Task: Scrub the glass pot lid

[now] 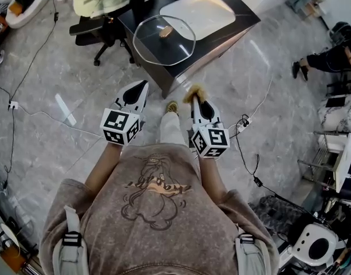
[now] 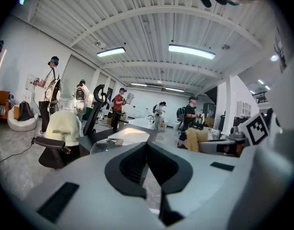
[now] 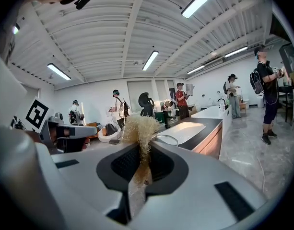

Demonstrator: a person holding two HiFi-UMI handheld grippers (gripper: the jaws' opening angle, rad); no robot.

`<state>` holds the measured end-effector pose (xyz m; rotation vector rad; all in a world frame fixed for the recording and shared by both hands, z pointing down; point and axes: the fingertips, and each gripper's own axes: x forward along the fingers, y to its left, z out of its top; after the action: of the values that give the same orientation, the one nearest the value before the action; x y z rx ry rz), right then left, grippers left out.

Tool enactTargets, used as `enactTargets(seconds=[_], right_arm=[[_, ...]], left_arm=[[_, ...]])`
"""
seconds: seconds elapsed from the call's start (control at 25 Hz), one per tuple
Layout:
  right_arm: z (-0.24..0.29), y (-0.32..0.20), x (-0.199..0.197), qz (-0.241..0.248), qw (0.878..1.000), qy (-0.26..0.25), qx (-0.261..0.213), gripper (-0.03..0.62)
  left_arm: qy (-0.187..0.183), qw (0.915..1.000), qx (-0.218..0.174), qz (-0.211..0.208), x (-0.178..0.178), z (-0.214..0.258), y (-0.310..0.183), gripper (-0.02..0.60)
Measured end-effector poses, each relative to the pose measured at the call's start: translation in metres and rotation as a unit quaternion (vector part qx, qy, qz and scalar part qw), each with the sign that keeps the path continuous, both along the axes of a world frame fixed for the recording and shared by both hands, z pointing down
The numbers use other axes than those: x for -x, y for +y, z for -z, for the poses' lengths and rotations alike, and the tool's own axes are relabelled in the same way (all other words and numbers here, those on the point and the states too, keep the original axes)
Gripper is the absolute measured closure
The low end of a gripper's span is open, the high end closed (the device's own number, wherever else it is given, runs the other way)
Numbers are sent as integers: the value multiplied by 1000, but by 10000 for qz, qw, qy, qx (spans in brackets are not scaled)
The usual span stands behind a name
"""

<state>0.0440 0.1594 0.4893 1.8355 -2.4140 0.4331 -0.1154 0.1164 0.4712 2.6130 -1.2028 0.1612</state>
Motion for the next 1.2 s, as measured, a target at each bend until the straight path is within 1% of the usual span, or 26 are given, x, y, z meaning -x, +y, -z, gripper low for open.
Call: enactTargets(seconds=[0.16,0.28,0.44,0.56,0.76,0.88,1.08,1.2], right_arm=[[3,-33,-14,12,10000,-28,49,553],[6,-58,-28,14,10000,-65,62,553],[9,-93,-43,109,9998,-109,104,553],[11,-121,-54,225,9996,-134,137,553],[15,-166,-63,524,9984,-156,111,551],[16,-187,-68,713,9972,-185,108,553],[10,-213,-82,884,9956,-229,205,553],[6,-227,-83,985,9944,-268,286,552]], left_arm=[[45,9999,106,26,-15,0,-35,566],[78,9996,264,12,-26,1,-62,566],[100,9990,426,112,-39,4,-98,566],[94,9988,446,187,-49,9,-122,566],[-115,9982,405,416,-60,10,-158,567],[-84,9975,413,569,-64,10,-174,566],[18,9958,690,601,-77,6,-196,567],[-233,9952,661,680,-78,4,-206,566]])
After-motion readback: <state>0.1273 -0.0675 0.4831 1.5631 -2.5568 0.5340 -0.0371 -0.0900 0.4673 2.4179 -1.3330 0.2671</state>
